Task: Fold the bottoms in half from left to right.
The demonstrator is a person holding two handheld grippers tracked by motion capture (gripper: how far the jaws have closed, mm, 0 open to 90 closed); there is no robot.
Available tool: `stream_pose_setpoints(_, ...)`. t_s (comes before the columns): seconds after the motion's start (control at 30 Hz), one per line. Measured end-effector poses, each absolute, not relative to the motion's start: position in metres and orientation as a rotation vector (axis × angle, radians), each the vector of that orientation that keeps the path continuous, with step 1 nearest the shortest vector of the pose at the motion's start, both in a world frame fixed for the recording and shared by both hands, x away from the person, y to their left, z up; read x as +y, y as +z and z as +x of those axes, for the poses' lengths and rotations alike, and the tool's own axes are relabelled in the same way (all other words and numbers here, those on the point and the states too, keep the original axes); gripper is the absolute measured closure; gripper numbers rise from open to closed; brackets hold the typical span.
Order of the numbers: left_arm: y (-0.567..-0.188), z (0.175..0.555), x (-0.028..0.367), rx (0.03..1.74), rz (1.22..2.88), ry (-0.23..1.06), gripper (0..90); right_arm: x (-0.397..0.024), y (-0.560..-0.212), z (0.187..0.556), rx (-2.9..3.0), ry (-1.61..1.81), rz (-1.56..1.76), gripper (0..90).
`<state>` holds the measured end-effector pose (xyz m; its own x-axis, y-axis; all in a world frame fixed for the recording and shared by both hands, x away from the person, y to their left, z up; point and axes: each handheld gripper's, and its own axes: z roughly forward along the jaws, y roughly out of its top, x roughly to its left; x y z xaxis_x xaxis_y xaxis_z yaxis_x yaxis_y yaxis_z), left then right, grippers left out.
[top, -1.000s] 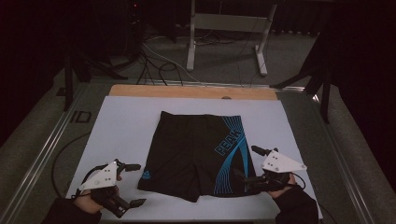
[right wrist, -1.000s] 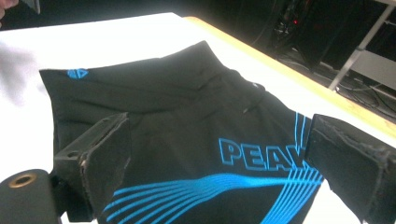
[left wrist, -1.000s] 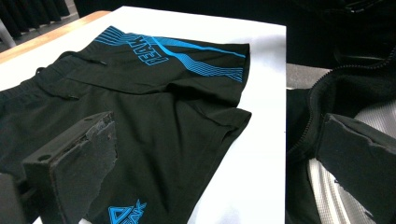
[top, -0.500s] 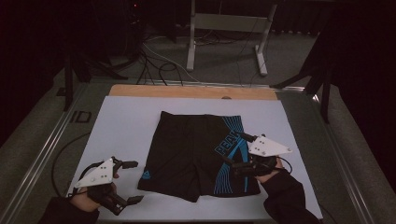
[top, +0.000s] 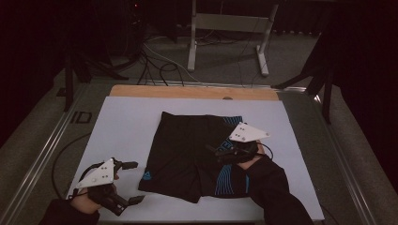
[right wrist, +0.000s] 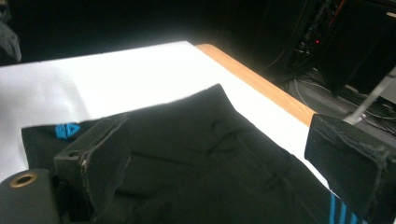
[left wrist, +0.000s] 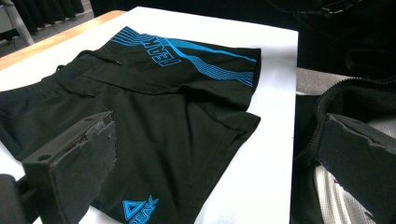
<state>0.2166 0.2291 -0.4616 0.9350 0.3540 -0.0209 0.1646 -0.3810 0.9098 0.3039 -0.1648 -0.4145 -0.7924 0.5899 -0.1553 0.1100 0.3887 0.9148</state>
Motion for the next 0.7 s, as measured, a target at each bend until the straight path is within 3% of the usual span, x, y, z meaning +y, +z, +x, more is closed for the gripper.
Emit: stream_pose_setpoints(0.7, -0.470, 0.218, 0.230, 0.494, 1.979, 0.256, 0.3, -0.118, -0.416, 0.345, 2.219, 1.395, 0.606, 7.4)
